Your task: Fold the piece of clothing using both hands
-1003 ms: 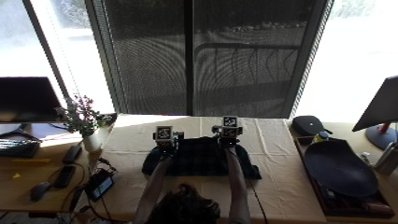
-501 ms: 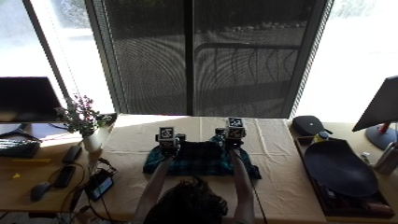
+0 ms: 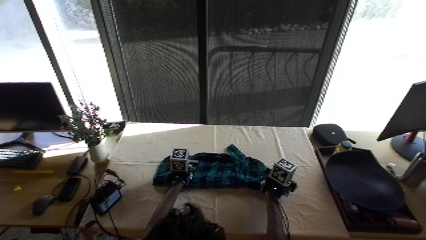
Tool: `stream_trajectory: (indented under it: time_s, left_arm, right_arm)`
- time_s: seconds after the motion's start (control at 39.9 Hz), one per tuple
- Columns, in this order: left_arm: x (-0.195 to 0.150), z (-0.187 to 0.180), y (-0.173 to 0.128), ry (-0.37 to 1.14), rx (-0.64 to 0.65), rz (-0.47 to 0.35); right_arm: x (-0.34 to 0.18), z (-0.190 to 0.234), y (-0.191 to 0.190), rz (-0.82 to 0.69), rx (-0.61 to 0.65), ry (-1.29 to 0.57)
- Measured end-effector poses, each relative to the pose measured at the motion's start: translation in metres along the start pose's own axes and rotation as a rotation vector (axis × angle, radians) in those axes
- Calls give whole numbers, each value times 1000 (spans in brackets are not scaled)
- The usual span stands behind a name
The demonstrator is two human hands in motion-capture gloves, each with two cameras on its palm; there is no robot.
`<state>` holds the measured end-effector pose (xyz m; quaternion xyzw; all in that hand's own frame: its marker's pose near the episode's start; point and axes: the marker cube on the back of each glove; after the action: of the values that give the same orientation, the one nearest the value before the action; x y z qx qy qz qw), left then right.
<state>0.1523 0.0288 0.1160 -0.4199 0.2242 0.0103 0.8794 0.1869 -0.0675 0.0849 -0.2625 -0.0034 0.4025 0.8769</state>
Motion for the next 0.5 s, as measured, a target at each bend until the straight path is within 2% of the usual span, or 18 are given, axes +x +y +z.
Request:
stream_trajectory:
  time_s: [0.08, 0.15, 0.2, 0.28, 0.33, 0.38, 0.45, 0.5]
  left_arm:
    - [-2, 17, 19, 19, -148, -22]
    - [-3, 30, 37, 37, -283, -36]
    - [-5, 35, 39, 30, -295, -46]
    - [-6, 38, 37, 20, -283, -42]
    - [-7, 40, 33, 9, -254, -33]
    - [-7, 42, 30, 1, -232, -29]
    - [-7, 42, 30, 8, -241, -28]
    - [-10, 41, 26, 17, -222, -25]
  right_arm:
    - [0, 11, -4, 42, -18, -1]
    - [-14, 12, -11, 8, 57, -67]
    - [-15, 13, -13, 50, 66, -31]
    - [-7, 16, -8, 180, -16, 97]
    - [-11, 14, -7, 165, -22, 78]
    - [-24, 6, -12, 91, 75, -38]
    - [-50, -13, -25, -67, 297, -294]
    - [-50, -16, -22, -108, 312, -371]
